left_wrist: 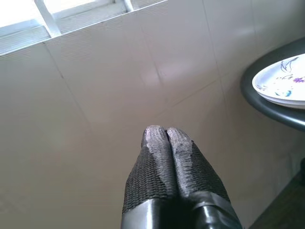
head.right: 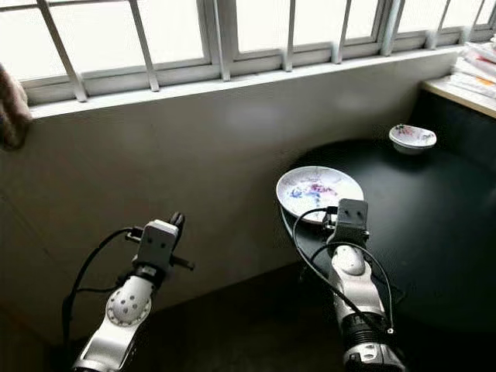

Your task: Kitchen organization

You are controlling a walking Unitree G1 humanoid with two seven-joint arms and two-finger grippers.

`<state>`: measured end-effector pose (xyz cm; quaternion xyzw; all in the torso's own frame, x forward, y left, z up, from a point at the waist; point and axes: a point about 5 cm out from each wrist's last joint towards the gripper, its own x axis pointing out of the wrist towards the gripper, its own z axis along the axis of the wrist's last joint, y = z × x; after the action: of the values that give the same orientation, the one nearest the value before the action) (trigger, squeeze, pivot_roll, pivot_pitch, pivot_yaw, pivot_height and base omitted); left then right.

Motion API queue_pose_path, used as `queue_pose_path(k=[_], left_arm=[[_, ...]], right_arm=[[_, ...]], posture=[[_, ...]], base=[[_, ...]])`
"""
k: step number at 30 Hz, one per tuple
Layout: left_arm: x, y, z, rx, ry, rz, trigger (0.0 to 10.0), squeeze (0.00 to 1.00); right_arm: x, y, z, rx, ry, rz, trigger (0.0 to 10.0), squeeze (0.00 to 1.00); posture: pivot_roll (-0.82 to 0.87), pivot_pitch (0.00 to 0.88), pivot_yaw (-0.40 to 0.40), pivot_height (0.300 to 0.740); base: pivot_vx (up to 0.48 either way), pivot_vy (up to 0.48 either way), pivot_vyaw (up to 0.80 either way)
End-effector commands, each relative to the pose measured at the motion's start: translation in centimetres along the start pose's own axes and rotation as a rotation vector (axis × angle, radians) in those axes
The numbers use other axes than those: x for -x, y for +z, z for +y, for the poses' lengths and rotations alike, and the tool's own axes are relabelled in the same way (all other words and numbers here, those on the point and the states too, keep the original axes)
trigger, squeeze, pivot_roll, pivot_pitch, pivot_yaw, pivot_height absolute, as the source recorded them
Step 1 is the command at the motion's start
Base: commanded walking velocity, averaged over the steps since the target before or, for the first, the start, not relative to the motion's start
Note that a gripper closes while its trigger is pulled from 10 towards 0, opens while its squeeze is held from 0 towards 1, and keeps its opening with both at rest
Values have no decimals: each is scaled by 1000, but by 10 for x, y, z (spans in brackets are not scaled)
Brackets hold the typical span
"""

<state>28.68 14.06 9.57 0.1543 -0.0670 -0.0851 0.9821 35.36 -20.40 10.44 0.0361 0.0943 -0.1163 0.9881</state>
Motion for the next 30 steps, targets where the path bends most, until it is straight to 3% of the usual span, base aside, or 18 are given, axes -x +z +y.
queue_pose_path(k=[1,9,19,23,30], left_arm=[[0,0,-2,-8,-10,1,10000,0],[-1,0,0,-13,-8,-3,10000,0],[0,-1,-1,-18,-12,-1,10000,0],[0,-1,0,-21,-8,1,10000,0],[2,-3,-1,-24,-11,9,10000,0]], right_arm=[[-5,0,0,-45,28,45,10000,0],[-17,3,-2,-294,44,155,10000,0],[-19,-7,1,-434,33,246,10000,0],[-17,-14,-8,-554,-35,300,10000,0],[-17,-17,-17,-591,-93,311,10000,0]], posture=[[-81,0,40,740],[-68,0,38,740],[-61,0,39,740],[-59,0,39,740],[-64,0,39,740]], base=[[0,0,0],[0,0,0],[0,0,0],[0,0,0],[0,0,0]])
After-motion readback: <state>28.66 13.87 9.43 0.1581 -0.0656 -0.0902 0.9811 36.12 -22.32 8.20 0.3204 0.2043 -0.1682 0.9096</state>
